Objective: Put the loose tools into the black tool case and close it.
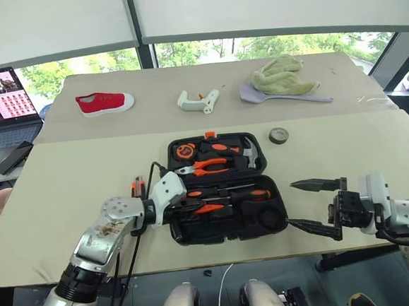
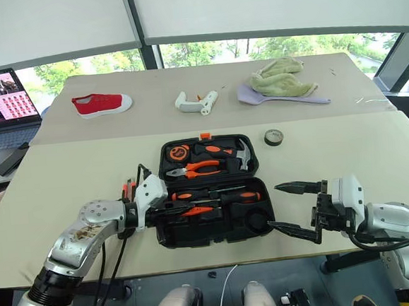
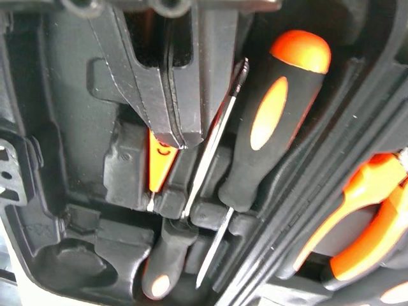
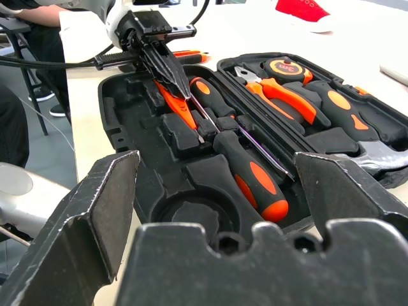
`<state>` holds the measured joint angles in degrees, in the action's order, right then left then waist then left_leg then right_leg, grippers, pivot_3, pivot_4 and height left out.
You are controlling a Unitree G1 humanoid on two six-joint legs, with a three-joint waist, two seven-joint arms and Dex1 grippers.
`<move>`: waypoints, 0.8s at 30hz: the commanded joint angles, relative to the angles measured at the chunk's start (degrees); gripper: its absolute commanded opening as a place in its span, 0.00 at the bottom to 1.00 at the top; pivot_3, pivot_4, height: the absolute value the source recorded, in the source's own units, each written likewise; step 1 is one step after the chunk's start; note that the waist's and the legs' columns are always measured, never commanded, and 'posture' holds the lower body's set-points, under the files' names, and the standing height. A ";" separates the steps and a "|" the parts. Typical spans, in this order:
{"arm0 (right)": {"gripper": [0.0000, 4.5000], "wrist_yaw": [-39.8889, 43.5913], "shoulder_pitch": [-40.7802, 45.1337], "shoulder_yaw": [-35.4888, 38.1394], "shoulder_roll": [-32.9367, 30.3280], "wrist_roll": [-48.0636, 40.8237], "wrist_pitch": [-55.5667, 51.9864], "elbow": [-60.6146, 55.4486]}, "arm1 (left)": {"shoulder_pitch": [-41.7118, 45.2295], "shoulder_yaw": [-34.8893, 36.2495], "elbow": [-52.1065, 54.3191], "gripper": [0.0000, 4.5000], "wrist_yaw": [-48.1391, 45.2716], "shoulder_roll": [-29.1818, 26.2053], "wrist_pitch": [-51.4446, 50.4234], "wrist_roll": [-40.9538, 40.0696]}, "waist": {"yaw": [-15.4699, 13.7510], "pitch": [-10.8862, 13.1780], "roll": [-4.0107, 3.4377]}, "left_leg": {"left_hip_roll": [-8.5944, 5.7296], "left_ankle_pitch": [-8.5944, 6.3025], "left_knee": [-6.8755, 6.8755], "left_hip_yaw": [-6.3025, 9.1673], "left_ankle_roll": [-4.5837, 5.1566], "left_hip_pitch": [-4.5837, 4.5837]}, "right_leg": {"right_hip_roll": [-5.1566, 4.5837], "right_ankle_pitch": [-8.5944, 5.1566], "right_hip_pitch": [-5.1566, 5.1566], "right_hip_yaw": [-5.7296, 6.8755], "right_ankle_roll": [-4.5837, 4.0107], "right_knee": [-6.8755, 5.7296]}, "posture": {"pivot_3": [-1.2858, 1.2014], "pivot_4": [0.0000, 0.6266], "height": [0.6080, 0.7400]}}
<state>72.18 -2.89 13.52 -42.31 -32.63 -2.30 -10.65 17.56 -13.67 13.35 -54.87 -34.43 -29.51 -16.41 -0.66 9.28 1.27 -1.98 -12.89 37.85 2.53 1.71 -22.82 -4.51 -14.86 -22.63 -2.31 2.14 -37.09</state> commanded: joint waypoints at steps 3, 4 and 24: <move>1.00 -0.35 0.97 0.67 -0.04 0.09 1.12 -0.37 | -0.62 -0.78 -0.10 0.01 1.51 -0.91 -3.09 1.57 | 0.02 0.00 0.00 | 0.01 0.00 0.00 0.00 0.00 0.02 | 0.01 0.00 0.02 0.01 0.00 0.00 | 0.52 0.24 1.00; 1.00 -0.33 1.13 0.64 -0.02 0.10 1.19 -0.25 | -0.70 -0.59 -0.17 0.01 1.39 -0.93 -2.87 1.46 | 0.02 0.00 0.00 | 0.01 0.00 0.00 0.00 0.00 0.03 | 0.01 0.00 0.03 0.01 0.00 0.00 | 0.52 0.24 1.00; 1.00 5.23 2.59 4.48 0.20 1.69 11.59 10.45 | -41.65 52.78 8.06 0.68 0.54 -1.56 8.03 -15.18 | 0.84 0.00 -0.04 | 0.30 -0.12 -0.07 -0.07 -0.08 -0.18 | -0.36 0.00 -0.32 -0.05 -0.08 0.08 | 0.52 0.24 1.00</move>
<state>77.19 -1.10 16.88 -42.53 -31.62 5.93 -0.85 -22.13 34.34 21.57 -55.21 -36.44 -24.01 -31.69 0.18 9.28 1.23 -1.68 -13.01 37.79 2.45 1.63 -22.94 -4.90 -14.87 -22.88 -2.35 2.05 -37.00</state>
